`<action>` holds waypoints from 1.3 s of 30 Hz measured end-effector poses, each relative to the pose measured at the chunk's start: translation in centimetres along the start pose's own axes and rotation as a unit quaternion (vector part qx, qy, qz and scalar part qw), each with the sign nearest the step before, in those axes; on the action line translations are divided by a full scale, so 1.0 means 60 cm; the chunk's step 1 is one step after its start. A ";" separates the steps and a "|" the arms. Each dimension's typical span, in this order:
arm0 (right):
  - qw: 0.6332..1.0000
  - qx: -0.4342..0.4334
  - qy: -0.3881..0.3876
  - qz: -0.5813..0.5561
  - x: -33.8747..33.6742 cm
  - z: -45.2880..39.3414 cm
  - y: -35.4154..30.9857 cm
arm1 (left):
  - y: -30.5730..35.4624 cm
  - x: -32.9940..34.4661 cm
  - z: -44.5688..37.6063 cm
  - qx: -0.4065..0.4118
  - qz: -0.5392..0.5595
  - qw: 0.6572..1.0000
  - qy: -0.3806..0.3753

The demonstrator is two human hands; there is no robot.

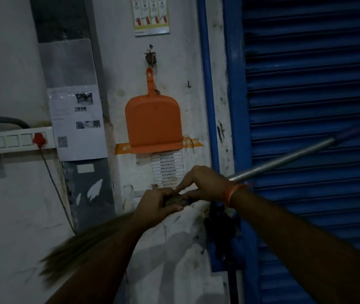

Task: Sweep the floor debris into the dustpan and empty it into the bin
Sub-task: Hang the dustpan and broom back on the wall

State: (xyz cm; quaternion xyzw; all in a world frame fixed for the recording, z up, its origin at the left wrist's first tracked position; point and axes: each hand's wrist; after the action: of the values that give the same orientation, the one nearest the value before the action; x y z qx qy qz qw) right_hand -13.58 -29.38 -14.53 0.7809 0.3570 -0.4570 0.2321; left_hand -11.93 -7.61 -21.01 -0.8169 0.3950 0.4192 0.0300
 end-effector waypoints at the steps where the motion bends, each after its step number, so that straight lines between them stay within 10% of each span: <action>1: 0.998 0.004 0.068 0.009 0.021 -0.002 -0.003 | -0.007 0.003 0.007 -0.026 0.011 1.000 0.008; 9: 0.831 0.200 0.498 -0.144 0.144 0.010 -0.067 | -0.046 0.021 0.073 -0.200 0.140 0.968 0.061; 20: 0.665 0.188 0.450 -0.566 0.187 -0.046 -0.066 | -0.079 0.029 0.159 -0.253 0.249 0.931 0.081; 32: 0.733 0.147 0.367 -0.554 0.210 -0.053 -0.063 | -0.077 -0.024 0.151 -0.240 0.342 0.908 0.019; 39: 0.774 0.102 0.280 -0.559 0.234 -0.043 -0.091 | -0.032 -0.141 0.022 -0.090 0.297 0.950 -0.007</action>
State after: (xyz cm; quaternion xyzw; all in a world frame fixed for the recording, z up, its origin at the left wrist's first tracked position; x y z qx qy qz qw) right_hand -11.76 -19.29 -25.86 0.5564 0.7313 -0.3010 -0.2550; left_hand -14.39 -0.52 -16.41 -0.6589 0.5804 0.4484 -0.1670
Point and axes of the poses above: each hand's wrist, its own z-axis away from the middle knuckle, its own x-axis out of the palm, y = z × x, and after that the axes turned 4 degrees about -x, right-handed
